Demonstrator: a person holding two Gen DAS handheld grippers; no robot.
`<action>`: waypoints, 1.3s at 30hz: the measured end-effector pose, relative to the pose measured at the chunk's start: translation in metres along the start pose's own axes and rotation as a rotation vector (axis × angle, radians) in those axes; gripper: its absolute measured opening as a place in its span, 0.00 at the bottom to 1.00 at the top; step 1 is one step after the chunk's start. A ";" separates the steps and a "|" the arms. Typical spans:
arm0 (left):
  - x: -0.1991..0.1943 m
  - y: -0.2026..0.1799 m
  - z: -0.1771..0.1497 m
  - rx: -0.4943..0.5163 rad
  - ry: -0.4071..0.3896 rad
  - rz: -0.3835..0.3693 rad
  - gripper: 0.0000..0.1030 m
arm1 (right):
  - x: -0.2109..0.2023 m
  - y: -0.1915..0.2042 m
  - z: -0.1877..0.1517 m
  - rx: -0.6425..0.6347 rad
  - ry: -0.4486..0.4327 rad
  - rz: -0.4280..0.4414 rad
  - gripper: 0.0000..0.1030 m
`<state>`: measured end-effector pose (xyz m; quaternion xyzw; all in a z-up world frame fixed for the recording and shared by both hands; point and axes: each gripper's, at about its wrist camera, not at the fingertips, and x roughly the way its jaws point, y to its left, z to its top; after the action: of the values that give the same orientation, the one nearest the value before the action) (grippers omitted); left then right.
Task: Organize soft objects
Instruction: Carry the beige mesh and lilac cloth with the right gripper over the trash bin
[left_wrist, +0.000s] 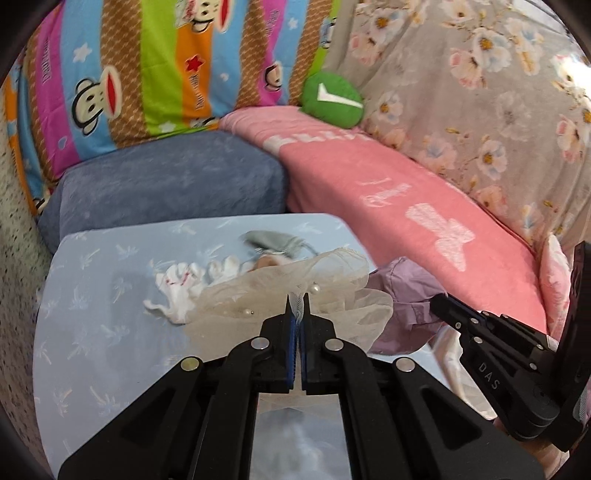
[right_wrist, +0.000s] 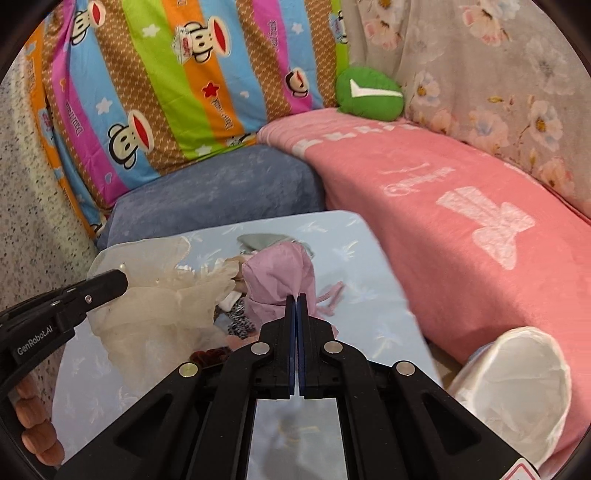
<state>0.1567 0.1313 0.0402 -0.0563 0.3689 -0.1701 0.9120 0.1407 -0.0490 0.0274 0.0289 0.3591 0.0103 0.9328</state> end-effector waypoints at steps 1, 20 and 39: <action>-0.003 -0.009 0.000 0.013 -0.005 -0.009 0.01 | -0.009 -0.008 0.001 0.001 -0.006 -0.007 0.00; -0.004 -0.203 -0.036 0.247 0.030 -0.294 0.01 | -0.133 -0.202 -0.050 0.093 -0.027 -0.271 0.00; 0.040 -0.294 -0.073 0.353 0.162 -0.335 0.03 | -0.144 -0.280 -0.087 0.211 -0.005 -0.304 0.00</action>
<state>0.0540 -0.1565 0.0290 0.0572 0.3909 -0.3843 0.8344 -0.0244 -0.3298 0.0423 0.0718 0.3562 -0.1685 0.9163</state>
